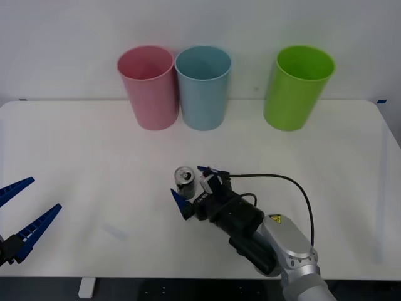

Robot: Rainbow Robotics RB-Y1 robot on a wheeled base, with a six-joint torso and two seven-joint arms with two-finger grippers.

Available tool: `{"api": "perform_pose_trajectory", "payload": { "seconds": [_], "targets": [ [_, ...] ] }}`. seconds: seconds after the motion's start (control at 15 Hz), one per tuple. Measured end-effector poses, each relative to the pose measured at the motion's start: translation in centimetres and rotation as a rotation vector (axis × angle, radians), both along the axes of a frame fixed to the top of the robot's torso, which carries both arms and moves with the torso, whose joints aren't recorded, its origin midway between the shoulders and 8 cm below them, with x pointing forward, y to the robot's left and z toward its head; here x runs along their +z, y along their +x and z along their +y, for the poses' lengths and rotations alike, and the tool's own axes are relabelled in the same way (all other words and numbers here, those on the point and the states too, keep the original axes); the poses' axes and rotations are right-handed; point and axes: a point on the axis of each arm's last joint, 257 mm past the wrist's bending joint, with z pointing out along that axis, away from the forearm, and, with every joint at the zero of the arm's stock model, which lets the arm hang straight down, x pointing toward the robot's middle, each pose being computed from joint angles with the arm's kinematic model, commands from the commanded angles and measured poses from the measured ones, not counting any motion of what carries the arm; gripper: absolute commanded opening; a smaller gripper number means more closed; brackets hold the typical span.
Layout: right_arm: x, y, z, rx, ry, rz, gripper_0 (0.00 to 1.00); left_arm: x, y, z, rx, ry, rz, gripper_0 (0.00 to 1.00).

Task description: Grasp the object on the table and drop it into the matching bin: aluminum can to the light blue bin, PET bottle to the pink bin.

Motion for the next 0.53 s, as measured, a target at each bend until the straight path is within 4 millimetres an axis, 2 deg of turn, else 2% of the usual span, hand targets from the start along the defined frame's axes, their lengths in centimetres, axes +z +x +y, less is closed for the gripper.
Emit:
{"api": "perform_pose_trajectory", "payload": {
  "seconds": [0.53],
  "targets": [
    [0.24,0.01,0.04,-0.001,0.019,0.005,0.0,0.0,0.0,0.0,0.0,0.0,0.0,1.0]
  ]
}}
